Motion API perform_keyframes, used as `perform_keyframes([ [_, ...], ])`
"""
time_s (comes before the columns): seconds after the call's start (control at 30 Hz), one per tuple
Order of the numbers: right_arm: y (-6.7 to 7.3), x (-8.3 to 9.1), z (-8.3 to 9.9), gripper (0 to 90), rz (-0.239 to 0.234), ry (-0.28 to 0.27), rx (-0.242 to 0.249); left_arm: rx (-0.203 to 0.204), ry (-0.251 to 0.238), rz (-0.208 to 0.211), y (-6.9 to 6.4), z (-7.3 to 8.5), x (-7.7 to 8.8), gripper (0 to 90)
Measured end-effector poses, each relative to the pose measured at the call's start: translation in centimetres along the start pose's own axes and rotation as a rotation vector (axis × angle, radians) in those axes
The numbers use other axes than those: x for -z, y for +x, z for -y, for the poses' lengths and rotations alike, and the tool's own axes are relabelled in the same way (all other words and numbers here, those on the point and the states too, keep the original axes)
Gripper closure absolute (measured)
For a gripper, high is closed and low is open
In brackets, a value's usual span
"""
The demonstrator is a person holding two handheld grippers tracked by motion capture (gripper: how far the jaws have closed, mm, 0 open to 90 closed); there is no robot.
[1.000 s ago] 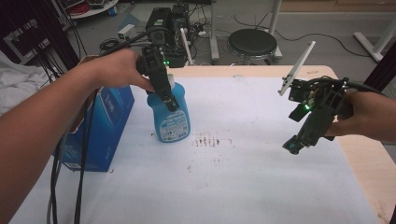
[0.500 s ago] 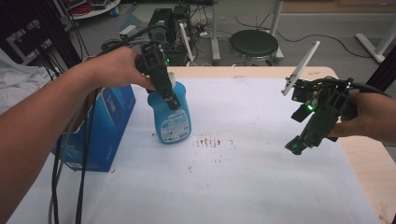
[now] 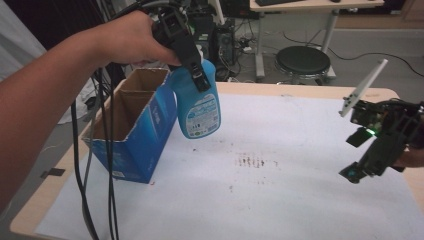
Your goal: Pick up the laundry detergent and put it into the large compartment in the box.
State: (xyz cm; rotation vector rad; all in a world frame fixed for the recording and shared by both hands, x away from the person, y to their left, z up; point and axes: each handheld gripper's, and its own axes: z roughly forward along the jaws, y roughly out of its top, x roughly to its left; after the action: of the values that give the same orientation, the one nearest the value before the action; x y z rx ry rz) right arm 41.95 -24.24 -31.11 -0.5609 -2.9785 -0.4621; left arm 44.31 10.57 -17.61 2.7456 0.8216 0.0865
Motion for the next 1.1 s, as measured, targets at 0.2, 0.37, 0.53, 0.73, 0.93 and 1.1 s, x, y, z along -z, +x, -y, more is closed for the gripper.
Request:
perform_keyframes([
  [0.2,0.2,0.0,-0.1,3.3,0.001,-0.002,0.009,0.052,-0.003,-0.013,0.4,1.6,3.5,37.9],
  [0.37,0.3,-0.1,-0.4,3.3,-0.005,-0.003,0.014,0.083,-0.018,-0.025,0.7,2.6,5.9,37.9],
  [0.53,0.3,-0.2,-0.5,3.3,-0.006,-0.002,0.012,0.127,-0.047,-0.038,1.2,4.1,7.8,37.9],
  [0.73,0.2,-0.2,-0.5,3.3,-0.006,0.002,0.008,0.151,-0.079,-0.042,2.1,6.4,10.1,37.9],
  [0.93,0.2,-0.1,-0.4,3.3,-0.003,-0.005,0.009,0.192,-0.096,-0.079,2.9,8.7,12.0,38.0],
  [1.1,0.2,-0.2,-0.5,3.3,-0.003,-0.001,0.006,0.203,-0.089,-0.12,3.4,10.5,12.9,37.9],
])
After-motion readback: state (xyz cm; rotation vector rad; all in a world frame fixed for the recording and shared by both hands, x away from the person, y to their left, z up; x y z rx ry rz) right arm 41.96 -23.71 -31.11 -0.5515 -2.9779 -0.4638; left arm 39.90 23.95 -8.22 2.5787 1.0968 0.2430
